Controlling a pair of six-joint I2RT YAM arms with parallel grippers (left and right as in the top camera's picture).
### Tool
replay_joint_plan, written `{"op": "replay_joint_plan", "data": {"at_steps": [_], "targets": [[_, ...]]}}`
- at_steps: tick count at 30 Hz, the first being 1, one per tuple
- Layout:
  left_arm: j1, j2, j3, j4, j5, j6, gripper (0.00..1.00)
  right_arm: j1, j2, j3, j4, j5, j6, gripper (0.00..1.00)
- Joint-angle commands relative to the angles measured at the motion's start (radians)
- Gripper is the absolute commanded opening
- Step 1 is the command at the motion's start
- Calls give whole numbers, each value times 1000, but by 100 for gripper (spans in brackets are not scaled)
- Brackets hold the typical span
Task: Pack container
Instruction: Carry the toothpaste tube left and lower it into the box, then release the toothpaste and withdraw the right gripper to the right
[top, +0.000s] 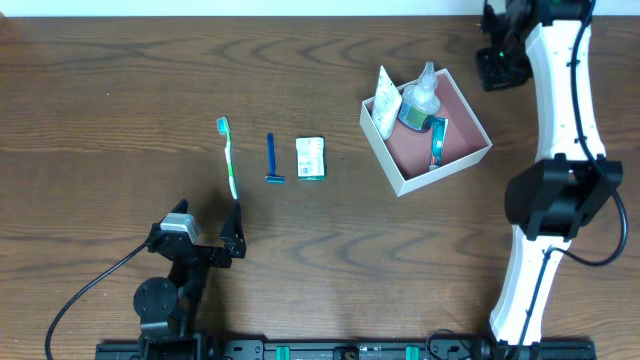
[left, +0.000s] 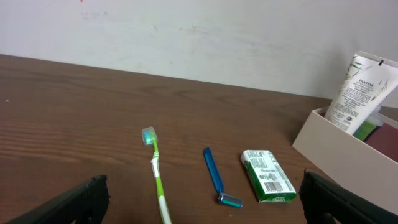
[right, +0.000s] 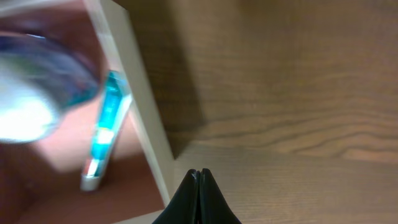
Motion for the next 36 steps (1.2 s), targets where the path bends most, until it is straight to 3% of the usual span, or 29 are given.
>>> {"op": "replay_joint_plan", "data": {"at_steps": [1,10,24,36], "targets": [[3,-2,-18,-32,10,-9,98,-36,87,0,-11,-5,-1,1],[3,-2,-18,-32,10,-9,98,-41,196,0,-46,-83,-9,1],[3,-2,-18,-32,10,-9,98,-15,198,0,-136,-197,-67,1],[3,-2,-18,-32,10,-9,98,-15,198,0,-184,-153,120,1]]}}
